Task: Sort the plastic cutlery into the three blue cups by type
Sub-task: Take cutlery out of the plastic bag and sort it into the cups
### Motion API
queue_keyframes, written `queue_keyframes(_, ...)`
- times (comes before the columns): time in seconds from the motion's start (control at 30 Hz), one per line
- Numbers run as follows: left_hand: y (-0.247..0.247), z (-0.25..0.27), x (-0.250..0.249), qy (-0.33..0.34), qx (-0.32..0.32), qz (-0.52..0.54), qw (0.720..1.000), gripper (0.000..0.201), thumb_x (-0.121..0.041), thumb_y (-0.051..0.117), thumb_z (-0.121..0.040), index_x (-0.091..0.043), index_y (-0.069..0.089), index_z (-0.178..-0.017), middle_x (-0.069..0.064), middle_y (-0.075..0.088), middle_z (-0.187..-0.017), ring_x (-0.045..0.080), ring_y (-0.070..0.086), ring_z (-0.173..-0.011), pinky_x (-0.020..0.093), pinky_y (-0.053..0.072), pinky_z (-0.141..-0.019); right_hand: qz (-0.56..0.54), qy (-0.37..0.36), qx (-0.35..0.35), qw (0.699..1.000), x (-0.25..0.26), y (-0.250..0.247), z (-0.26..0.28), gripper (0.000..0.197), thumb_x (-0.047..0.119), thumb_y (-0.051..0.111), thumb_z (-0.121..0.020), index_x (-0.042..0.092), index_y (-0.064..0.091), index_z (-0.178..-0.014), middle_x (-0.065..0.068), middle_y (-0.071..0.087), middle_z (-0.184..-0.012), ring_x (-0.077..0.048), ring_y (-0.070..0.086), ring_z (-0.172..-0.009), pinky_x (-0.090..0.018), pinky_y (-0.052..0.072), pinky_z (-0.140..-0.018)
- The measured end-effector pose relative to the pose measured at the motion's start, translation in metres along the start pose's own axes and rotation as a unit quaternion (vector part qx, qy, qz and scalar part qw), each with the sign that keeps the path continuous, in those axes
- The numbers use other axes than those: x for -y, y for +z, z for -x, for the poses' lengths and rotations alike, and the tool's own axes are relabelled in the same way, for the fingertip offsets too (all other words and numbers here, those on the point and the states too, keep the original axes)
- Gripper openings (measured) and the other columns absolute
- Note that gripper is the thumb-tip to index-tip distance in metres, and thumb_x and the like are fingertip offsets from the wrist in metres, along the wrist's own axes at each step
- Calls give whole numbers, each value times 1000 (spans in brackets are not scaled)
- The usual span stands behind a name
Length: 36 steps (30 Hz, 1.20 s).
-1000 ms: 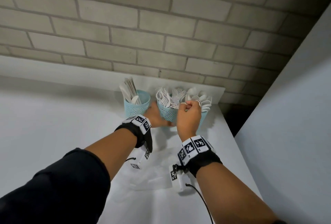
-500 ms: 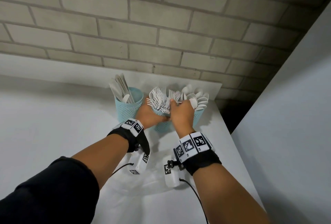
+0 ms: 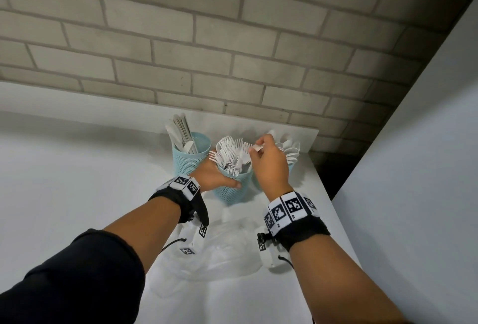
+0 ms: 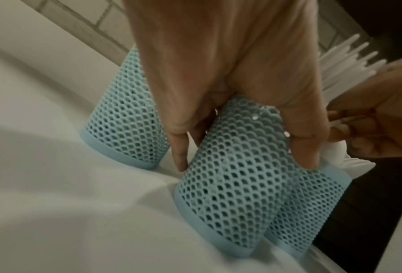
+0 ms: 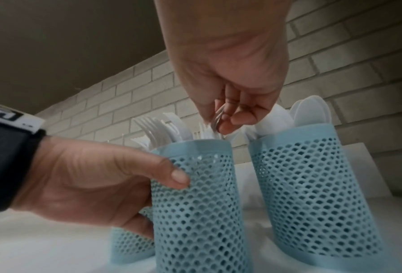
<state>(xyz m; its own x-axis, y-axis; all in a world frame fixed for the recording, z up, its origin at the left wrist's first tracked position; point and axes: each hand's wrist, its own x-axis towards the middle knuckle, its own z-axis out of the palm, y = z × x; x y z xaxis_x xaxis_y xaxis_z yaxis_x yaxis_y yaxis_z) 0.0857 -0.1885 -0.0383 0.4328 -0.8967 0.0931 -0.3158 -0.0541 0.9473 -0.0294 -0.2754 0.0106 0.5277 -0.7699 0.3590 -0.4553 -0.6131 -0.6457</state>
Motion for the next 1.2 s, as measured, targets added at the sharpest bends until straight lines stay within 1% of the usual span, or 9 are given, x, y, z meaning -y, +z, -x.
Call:
queue_keyframes(0.2, 3, -2, 8, -8, -37, 2, 999, 98, -15, 90, -56, -27, 27, -130, -7, 47, -129, 13, 43, -125, 30, 31, -111, -141, 11, 161, 977, 2, -18, -8, 32, -7, 46, -90, 14, 56, -112, -1, 61, -104, -8, 55, -91, -11, 43, -69)
queue_keyframes(0.27, 5, -2, 8, -5, -53, 31, 998, 111, -16, 92, -51, -22, 23, -138, -4, 47, -130, 13, 45, -124, 32, 34, -109, -110, -26, 153, 982, 0, -18, -6, 56, -15, 46, -84, 21, 52, -126, -4, 52, -121, -12, 50, -106, -16, 43, -84)
queue_keyframes(0.33, 6, -3, 4, 9, -57, 38, 998, 90, -8, 89, -55, -25, 38, -127, -8, 55, -118, 8, 52, -112, 28, 38, -103, -63, -76, 137, 986, -1, -17, -2, 69, -15, 52, -80, 30, 48, -132, -3, 43, -124, -13, 42, -114, -20, 35, -95)
queue_keyframes(0.53, 5, -4, 5, 47, -17, 50, 998, 76, -12, 85, -53, -25, 50, -119, -7, 62, -113, 7, 58, -109, 25, 46, -97, 35, -167, 301, 938, -1, -14, 0, 81, 5, 75, -73, 38, 41, -138, 2, 31, -145, -19, 28, -132, -32, 28, -110)
queue_keyframes(0.7, 3, -6, 12, 17, -8, 35, 999, 48, -1, 85, -56, -22, 62, -94, -5, 70, -88, 11, 67, -88, 32, 52, -87, 100, -213, 167, 957, 7, 1, 2, 47, 31, 74, -77, 26, 60, -121, 4, 57, -112, -15, 53, -102, -27, 43, -87)
queue_keyframes(0.83, 2, -7, 10, 21, -31, 30, 999, 58, 1, 84, -57, -8, 55, -107, -8, 65, -84, 5, 63, -81, 16, 49, -76, 123, -148, 27, 981, 16, 14, 5, 31, 39, 60, -87, 9, 57, -94, -9, 62, -96, -25, 55, -81, -31, 40, -69)
queue_keyframes(0.97, 4, -4, 6, 34, -36, 29, 998, 85, -11, 88, -54, -13, 45, -127, 1, 67, -110, 16, 64, -106, 39, 51, -95, -19, -122, 10, 992, 17, 16, 9, 44, 41, 65, -84, 7, 55, -110, -10, 49, -110, -21, 50, -94, -27, 43, -84)
queue_keyframes(1.1, 3, -6, 8, 61, -18, 25, 998, 80, -6, 85, -57, -13, 49, -128, -3, 67, -114, 11, 62, -111, 36, 46, -101, 7, -90, -83, 992, 2, 14, 21, 78, 55, 72, -70, 12, 45, -129, -10, 40, -124, -22, 37, -117, -31, 30, -100)
queue_keyframes(1.2, 4, -9, 12, 65, -15, 41, 997, 77, 4, 79, -66, -11, 40, -131, -8, 60, -121, -1, 57, -114, 31, 42, -106, -24, -9, -20, 999, -6, 17, 32, 98, 53, 76, -65, 13, 27, -140, -14, 34, -134, -28, 32, -126, -37, 29, -106)
